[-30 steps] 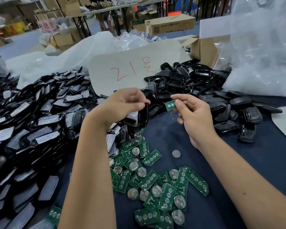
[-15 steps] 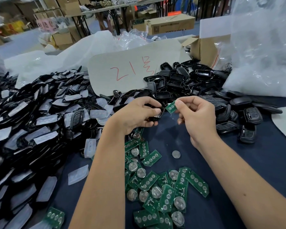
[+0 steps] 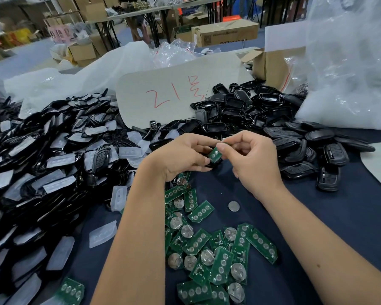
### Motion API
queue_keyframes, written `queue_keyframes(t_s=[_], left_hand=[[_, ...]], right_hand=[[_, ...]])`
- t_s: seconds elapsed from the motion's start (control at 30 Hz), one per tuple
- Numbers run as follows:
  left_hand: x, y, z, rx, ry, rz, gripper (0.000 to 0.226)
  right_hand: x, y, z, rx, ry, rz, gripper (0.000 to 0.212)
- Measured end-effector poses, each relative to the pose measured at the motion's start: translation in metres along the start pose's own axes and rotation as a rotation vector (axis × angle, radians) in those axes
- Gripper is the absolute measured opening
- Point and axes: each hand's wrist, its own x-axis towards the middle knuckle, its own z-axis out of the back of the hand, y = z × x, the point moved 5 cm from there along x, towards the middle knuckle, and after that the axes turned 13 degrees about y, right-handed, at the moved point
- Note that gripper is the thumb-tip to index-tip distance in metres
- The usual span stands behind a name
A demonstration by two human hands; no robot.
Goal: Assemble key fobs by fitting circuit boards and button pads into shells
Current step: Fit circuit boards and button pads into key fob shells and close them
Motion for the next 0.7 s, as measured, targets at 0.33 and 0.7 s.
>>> queue_keyframes(t_s=[0.33, 0.7], left_hand=[[-0.0035, -0.0017, 0.0000, -0.020, 0.002, -0.032, 0.066], [0.0041, 0.0018, 0.0052, -0.018, -0.071, -0.050, 0.031]], right_hand=[[-0.0013, 0.0088, -0.0037, -0.151, 0.019, 0.033, 0.013], [-0.0018, 0.0082, -0.0039, -0.308, -0.033, 0.046, 0.016]])
